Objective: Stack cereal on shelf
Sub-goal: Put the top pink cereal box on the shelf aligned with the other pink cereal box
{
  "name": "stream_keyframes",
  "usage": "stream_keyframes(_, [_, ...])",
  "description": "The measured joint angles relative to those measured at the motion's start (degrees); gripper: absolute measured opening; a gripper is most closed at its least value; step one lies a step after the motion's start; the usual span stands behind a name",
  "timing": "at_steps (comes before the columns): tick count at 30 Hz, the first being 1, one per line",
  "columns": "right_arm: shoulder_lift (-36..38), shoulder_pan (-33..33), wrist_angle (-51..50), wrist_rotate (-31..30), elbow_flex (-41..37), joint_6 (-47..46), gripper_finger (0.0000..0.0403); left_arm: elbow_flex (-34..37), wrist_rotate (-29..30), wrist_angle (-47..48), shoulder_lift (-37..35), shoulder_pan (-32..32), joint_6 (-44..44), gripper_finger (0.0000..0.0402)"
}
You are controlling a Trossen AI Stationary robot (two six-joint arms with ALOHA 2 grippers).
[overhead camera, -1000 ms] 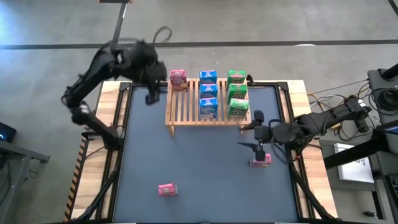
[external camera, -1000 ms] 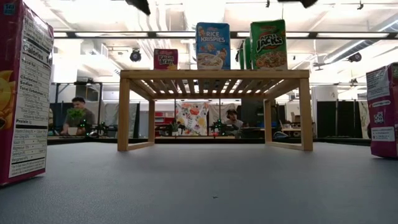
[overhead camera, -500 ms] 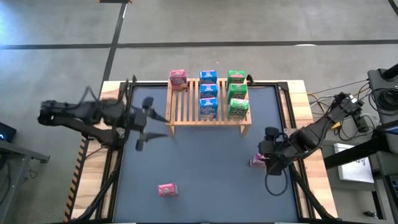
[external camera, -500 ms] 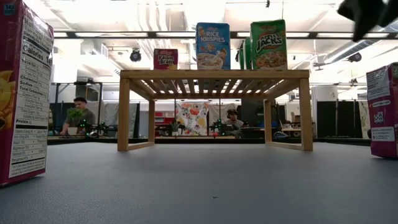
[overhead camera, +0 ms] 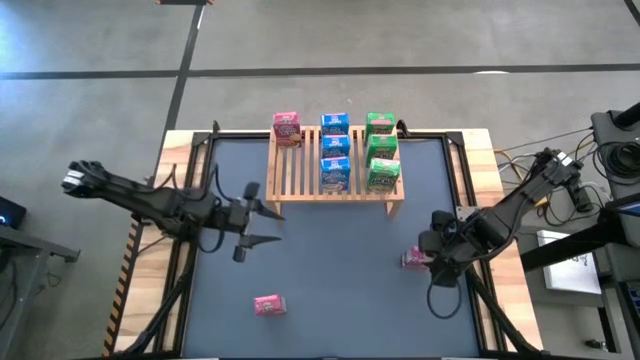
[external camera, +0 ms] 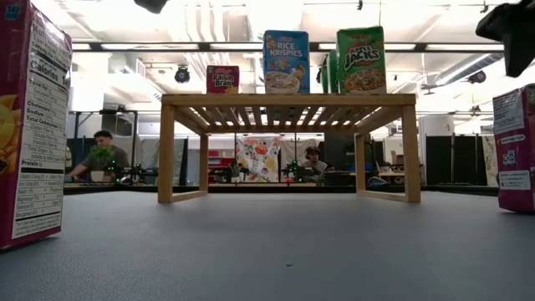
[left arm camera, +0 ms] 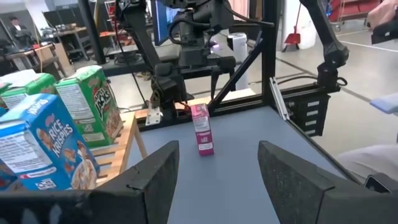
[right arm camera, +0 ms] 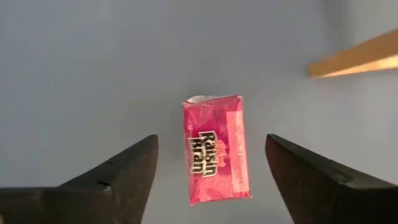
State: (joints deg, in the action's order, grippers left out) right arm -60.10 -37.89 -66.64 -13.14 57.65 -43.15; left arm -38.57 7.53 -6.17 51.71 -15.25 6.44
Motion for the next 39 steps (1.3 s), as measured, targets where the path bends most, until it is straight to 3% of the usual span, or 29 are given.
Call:
stream_keyframes(7, [0.0,0.0,0.5,-1.8,-3.4,-0.8,0.0359,0.9,-0.1,-3.4,2.6,0.0,0.0,0.0203])
stream_keyframes(17, [0.0,0.0,10.2,0.1,-11.5,-1.4,0.0361,0.9,-0.1,-6.6,8.1,0.0,-0.4,0.0203])
stream_keyframes(22, [0.0,0.0,10.1,0.1,-11.8,-2.3,0.0317,0.9,-0.2,-6.9,9.0,0.0,-2.7,0.0203])
stream_keyframes(30, [0.1,0.0,9.8,0.1,-10.6,-0.6,0.0206,0.9,-0.2,-7.3,9.6,0.0,-4.2,0.0203])
stream_keyframes(39, [0.1,0.0,9.9,-0.9,-1.4,4.1,0.0135,0.9,-0.2,-7.4,9.6,0.0,-4.6,0.0203])
